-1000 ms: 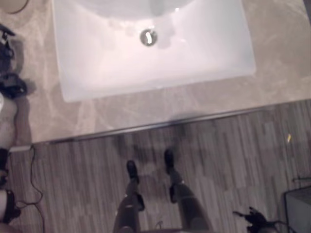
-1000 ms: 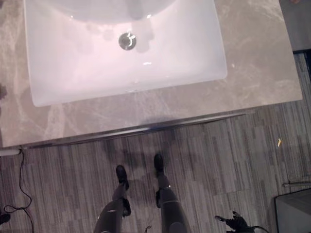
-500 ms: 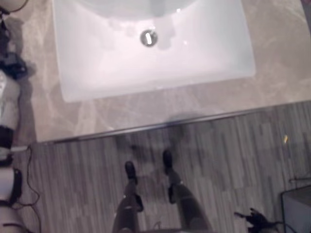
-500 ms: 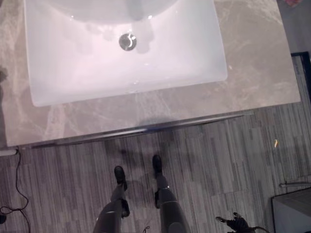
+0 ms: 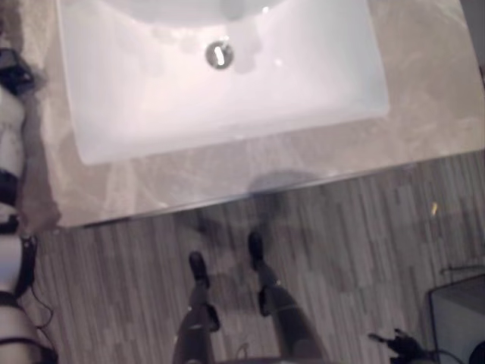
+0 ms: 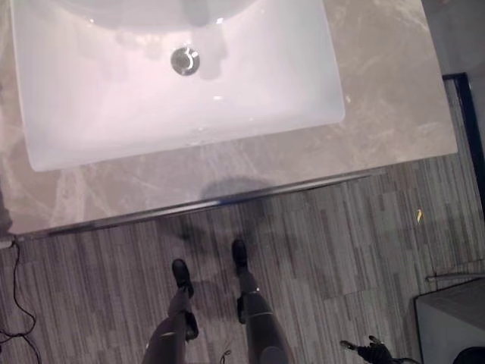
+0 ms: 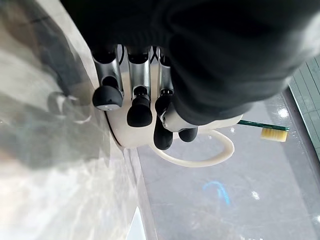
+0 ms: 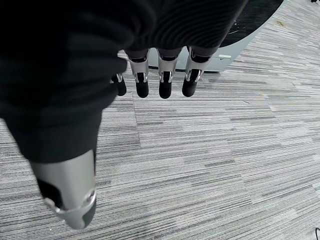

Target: Put brush and paste in cup on sink, flatten towel.

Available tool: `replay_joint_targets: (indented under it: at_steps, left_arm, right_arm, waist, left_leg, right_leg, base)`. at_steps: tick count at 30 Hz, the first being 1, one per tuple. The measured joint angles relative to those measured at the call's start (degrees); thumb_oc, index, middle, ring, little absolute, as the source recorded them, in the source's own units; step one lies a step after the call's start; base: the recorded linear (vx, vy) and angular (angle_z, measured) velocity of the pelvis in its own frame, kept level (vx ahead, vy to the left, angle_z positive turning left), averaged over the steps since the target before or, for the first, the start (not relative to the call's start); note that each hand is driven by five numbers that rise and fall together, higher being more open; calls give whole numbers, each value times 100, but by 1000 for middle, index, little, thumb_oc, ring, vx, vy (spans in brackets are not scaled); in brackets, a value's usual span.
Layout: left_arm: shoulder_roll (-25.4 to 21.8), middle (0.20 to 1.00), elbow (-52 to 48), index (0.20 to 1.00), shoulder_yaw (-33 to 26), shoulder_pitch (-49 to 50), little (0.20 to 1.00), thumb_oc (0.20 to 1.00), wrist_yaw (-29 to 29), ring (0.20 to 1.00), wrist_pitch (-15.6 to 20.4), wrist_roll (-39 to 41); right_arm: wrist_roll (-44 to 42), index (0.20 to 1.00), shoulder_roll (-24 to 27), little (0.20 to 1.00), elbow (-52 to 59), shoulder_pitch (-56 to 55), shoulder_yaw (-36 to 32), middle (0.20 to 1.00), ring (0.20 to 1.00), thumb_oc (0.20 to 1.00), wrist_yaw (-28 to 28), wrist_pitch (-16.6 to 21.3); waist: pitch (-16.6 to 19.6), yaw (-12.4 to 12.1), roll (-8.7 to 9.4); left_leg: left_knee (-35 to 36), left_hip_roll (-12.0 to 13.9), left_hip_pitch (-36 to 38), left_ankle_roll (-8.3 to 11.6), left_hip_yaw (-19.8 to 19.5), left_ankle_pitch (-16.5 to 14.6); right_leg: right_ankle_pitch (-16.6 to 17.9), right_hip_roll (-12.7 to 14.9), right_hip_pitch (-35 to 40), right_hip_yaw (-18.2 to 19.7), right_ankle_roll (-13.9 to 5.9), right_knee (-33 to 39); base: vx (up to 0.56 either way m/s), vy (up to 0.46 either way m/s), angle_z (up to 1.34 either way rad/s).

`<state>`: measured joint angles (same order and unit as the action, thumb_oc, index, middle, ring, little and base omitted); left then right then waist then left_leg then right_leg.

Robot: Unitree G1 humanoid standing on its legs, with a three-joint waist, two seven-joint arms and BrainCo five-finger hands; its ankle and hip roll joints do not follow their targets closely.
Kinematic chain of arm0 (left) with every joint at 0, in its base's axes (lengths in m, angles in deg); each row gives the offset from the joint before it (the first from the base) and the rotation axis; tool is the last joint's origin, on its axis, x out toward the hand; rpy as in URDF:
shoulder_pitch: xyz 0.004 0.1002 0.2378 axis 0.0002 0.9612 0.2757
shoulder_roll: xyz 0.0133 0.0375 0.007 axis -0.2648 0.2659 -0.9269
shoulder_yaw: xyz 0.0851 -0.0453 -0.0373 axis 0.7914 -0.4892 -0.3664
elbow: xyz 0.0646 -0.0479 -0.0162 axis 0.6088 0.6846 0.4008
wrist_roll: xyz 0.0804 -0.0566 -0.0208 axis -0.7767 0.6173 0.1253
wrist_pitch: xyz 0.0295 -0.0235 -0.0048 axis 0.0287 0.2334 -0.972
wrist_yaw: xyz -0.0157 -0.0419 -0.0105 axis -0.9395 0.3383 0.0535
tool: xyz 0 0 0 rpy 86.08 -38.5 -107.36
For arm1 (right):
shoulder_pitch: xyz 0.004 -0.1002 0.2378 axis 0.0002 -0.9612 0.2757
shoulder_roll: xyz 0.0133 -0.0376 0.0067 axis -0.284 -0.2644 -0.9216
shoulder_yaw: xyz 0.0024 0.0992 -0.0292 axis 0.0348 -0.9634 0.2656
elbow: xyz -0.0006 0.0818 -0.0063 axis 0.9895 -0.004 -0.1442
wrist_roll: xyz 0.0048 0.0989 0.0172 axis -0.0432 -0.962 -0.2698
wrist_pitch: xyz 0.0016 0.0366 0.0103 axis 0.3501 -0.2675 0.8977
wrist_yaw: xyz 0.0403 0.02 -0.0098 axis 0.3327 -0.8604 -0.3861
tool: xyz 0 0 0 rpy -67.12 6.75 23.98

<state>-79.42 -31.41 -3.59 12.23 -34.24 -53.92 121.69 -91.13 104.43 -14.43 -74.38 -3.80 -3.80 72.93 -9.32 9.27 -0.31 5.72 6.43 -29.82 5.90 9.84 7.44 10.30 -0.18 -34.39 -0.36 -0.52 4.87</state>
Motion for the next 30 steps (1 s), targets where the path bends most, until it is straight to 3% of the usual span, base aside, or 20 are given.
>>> replay_joint_targets:
  at_steps: [4, 7, 9, 12, 14, 18, 22, 23, 26, 30]
  left_arm:
    - [10, 200, -343, 200, -169, 230, 200, 200, -20, 200, 19, 1]
    - [53, 200, -1277, 200, -635, 1012, 200, 200, -18, 200, 33, 6]
    - [373, 200, -2172, 200, -1180, 2106, 200, 200, -54, 200, 103, 5]
    - [621, 200, -2356, 200, -1241, 2715, 200, 200, -105, 200, 105, 0]
    - [1054, 200, -2733, 200, -1707, 3639, 200, 200, -179, 200, 103, -15]
    - [1665, 200, -3780, 200, -2329, 5292, 200, 200, -437, 200, 104, -144]
    - [2158, 200, -3996, 200, -2516, 5810, 200, 200, -546, 200, 108, -167]
    - [2539, 200, -4302, 200, -2726, 6155, 200, 200, -598, 200, 116, -167]
    - [2693, 200, -4648, 200, -2712, 6564, 200, 200, -801, 200, 89, -244]
    - [2799, 200, -5044, 200, -2745, 6655, 200, 200, -1000, 200, 92, -274]
  right_arm:
    - [-2, 1000, -1, 1000, 10, 4, 7, 1000, 1000, 1000, 1, -1]
    - [2, 1000, -10, 1000, 22, 15, 31, 1000, 1000, 1000, 2, -12]
    - [18, 1000, -12, 1000, 43, 35, 44, 1000, 1000, 1000, 0, -20]
    - [30, 1000, -7, 1000, 36, 35, 41, 1000, 1000, 1000, 0, -21]
    - [37, 1000, -11, 1000, 40, 26, -15, 1000, 1000, 1000, -7, -45]
    - [164, 1000, -20, 1000, 50, -93, -245, 1000, 1000, 1000, -56, -77]
    - [280, 1000, -18, 1000, 12, -260, -301, 1000, 1000, 1000, -122, -68]
    - [465, 1000, -17, 1000, 12, -256, -379, 1000, 1000, 1000, -139, -70]
    - [542, 1000, -17, 1000, -3, -378, -460, 1000, 1000, 1000, -167, -70]
    - [702, 1000, -37, 1000, -23, -533, -464, 1000, 1000, 1000, -175, -82]
  waist:
    - [35, -7, 41]
    - [60, -30, 77]
    - [61, -78, 83]
    - [72, -211, 68]
    - [73, -286, 2]
    - [88, -368, -119]
    - [267, -602, -248]
    - [272, -651, -297]
    - [362, -695, -367]
    - [377, -698, -317]
  left_leg:
    - [-1, -4, 4, 0, 29, -1]
    - [-1, -10, 87, -2, 72, -5]
    - [1, -5, 362, -6, 158, -14]
    - [2, 15, 666, 23, 191, -69]
    - [5, 100, 1001, 52, 199, -166]
    - [5, 195, 1574, 104, 25, -202]
    - [28, 260, 1840, 119, -126, -306]
    - [29, 278, 2016, 98, -188, -301]
    - [33, 367, 2203, 122, -292, -351]
    - [-96, 473, 2209, -86, -390, -458]
  right_leg:
    - [3, 0, -6, 39, -1, 0]
    - [4, -1, 47, 90, -4, 0]
    - [-7, -2, 270, 189, -17, 0]
    - [-70, -21, 547, 246, -52, 1]
    - [-130, -96, 856, 256, -45, 2]
    - [-273, -155, 1543, 41, 61, 4]
    - [-401, -198, 1898, -115, 124, -4]
    - [-440, -226, 2057, -147, 132, -87]
    - [-640, -291, 2240, -294, 214, -284]
    - [-902, -350, 2217, -532, 391, -620]
  base:
    - [7, -1, -1]
    - [33, -23, -8]
    - [33, -43, -16]
    - [41, -47, -16]
    - [57, -100, -9]
    - [43, -99, 21]
    - [-13, -110, 27]
    - [-47, -124, 13]
    - [-31, -152, 23]
    - [-26, -131, 30]
